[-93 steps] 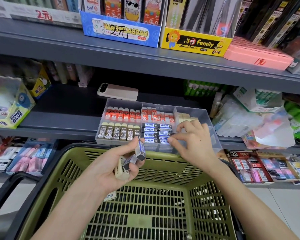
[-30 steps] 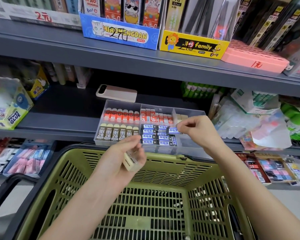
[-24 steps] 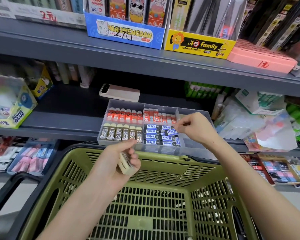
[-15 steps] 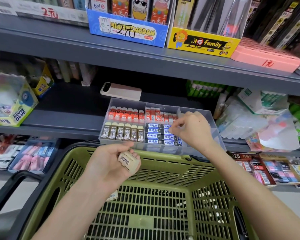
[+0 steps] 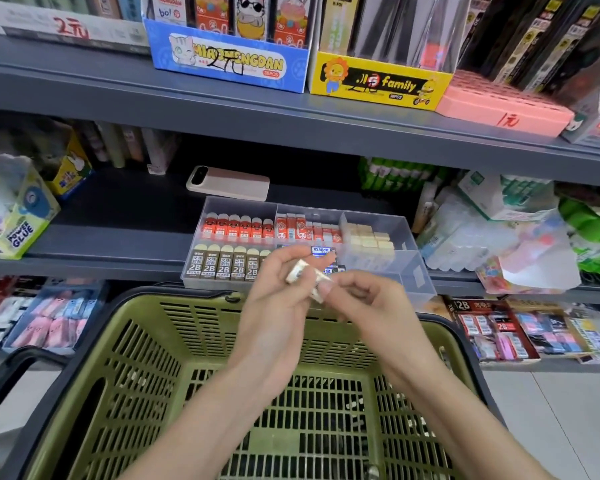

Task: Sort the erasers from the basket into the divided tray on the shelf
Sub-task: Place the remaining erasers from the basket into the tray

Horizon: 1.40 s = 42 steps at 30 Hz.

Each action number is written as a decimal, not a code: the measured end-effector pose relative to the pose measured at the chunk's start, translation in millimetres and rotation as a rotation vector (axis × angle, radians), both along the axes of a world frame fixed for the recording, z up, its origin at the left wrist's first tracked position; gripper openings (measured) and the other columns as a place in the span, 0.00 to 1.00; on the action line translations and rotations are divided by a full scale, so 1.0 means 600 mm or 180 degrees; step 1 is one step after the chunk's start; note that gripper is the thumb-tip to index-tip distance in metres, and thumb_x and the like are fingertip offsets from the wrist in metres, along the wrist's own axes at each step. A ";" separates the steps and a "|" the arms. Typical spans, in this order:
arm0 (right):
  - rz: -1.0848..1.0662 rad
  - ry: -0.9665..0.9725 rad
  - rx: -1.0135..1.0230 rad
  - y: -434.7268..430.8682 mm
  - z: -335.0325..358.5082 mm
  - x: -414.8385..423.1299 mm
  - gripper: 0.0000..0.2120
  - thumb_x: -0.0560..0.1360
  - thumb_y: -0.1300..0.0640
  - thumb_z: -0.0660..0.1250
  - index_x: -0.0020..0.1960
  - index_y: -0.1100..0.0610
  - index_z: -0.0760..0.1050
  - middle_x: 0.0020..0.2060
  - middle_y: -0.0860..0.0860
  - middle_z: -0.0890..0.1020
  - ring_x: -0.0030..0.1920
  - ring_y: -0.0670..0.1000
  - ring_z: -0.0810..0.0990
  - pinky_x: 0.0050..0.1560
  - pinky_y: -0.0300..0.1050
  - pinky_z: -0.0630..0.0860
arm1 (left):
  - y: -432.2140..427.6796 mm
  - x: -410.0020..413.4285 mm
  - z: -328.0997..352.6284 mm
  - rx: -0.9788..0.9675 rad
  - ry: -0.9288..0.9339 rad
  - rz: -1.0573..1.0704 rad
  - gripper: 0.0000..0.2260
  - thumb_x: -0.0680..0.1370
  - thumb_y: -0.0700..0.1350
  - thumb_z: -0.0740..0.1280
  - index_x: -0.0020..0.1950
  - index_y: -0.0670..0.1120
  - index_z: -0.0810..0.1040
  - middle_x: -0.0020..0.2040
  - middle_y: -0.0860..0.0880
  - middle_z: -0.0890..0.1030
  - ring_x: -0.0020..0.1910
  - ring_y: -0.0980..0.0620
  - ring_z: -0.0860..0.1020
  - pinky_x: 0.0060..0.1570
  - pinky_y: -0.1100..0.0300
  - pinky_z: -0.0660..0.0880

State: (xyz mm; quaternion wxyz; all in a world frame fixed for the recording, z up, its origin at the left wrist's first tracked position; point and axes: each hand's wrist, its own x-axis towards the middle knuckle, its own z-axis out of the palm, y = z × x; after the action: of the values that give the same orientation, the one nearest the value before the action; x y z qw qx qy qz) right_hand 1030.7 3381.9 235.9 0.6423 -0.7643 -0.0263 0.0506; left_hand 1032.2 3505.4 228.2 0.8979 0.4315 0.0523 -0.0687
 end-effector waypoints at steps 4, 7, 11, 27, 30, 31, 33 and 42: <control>-0.0714 -0.0168 0.0419 -0.069 -0.004 0.038 0.02 0.72 0.56 0.70 0.43 0.54 0.79 0.36 0.47 0.83 0.36 0.44 0.79 0.39 0.35 0.77 | -0.023 0.015 -0.012 0.2083 -0.1157 -0.0115 0.13 0.78 0.40 0.65 0.60 0.52 0.73 0.57 0.62 0.77 0.59 0.68 0.72 0.58 0.72 0.66; -0.1546 -0.0697 -0.0462 -0.128 -0.015 0.096 0.02 0.74 0.58 0.69 0.44 0.52 0.79 0.36 0.45 0.82 0.38 0.43 0.79 0.43 0.41 0.77 | -0.025 0.032 -0.034 0.4133 -0.1998 0.0196 0.18 0.78 0.49 0.62 0.68 0.54 0.69 0.65 0.62 0.69 0.63 0.72 0.62 0.63 0.79 0.47; -0.1771 -0.1014 -0.2952 -0.180 -0.041 0.178 0.12 0.73 0.48 0.68 0.52 0.54 0.82 0.43 0.57 0.82 0.48 0.59 0.76 0.46 0.49 0.70 | -0.015 0.046 -0.065 0.5256 -0.2421 0.0129 0.19 0.78 0.50 0.64 0.69 0.49 0.72 0.69 0.47 0.71 0.72 0.47 0.65 0.74 0.49 0.47; -0.0309 -0.1106 -0.4775 -0.189 -0.072 0.253 0.15 0.79 0.46 0.56 0.58 0.47 0.78 0.47 0.52 0.82 0.58 0.55 0.70 0.65 0.52 0.54 | 0.002 0.050 -0.089 0.5963 -0.2493 -0.0160 0.18 0.78 0.51 0.65 0.66 0.48 0.75 0.67 0.42 0.74 0.70 0.41 0.68 0.72 0.39 0.54; -0.0158 -0.1019 -0.4859 -0.190 -0.071 0.254 0.16 0.79 0.45 0.53 0.58 0.43 0.78 0.52 0.49 0.82 0.58 0.55 0.69 0.66 0.54 0.54 | 0.003 0.048 -0.087 0.5914 -0.2506 -0.0112 0.18 0.76 0.49 0.68 0.65 0.47 0.76 0.65 0.40 0.76 0.68 0.39 0.70 0.71 0.37 0.57; -0.0171 -0.1007 -0.4868 -0.189 -0.070 0.251 0.16 0.79 0.46 0.53 0.59 0.43 0.78 0.55 0.48 0.81 0.59 0.56 0.69 0.66 0.55 0.54 | 0.004 0.046 -0.087 0.5891 -0.2513 -0.0074 0.18 0.75 0.48 0.69 0.64 0.46 0.77 0.64 0.40 0.76 0.67 0.39 0.71 0.70 0.37 0.57; -0.0280 -0.1012 -0.4851 -0.184 -0.068 0.238 0.16 0.79 0.47 0.54 0.61 0.44 0.76 0.58 0.48 0.80 0.60 0.57 0.69 0.65 0.54 0.56 | 0.009 0.042 -0.084 0.5867 -0.2509 0.0003 0.18 0.75 0.47 0.70 0.63 0.46 0.77 0.64 0.39 0.76 0.67 0.38 0.72 0.70 0.38 0.56; -0.0706 -0.2530 -0.2702 -0.077 -0.059 0.035 0.11 0.76 0.52 0.61 0.46 0.56 0.80 0.41 0.50 0.82 0.42 0.52 0.76 0.45 0.47 0.66 | 0.123 -0.008 -0.081 0.5806 -0.2248 0.0298 0.18 0.78 0.51 0.57 0.62 0.46 0.78 0.64 0.41 0.76 0.66 0.41 0.72 0.71 0.41 0.57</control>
State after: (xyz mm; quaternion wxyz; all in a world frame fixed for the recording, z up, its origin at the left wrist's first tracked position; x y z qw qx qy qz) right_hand 1052.0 3335.8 200.3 0.2227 -0.9130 -0.1623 -0.3010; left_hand 1027.3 3579.5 179.3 0.1856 0.9534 -0.1694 0.1669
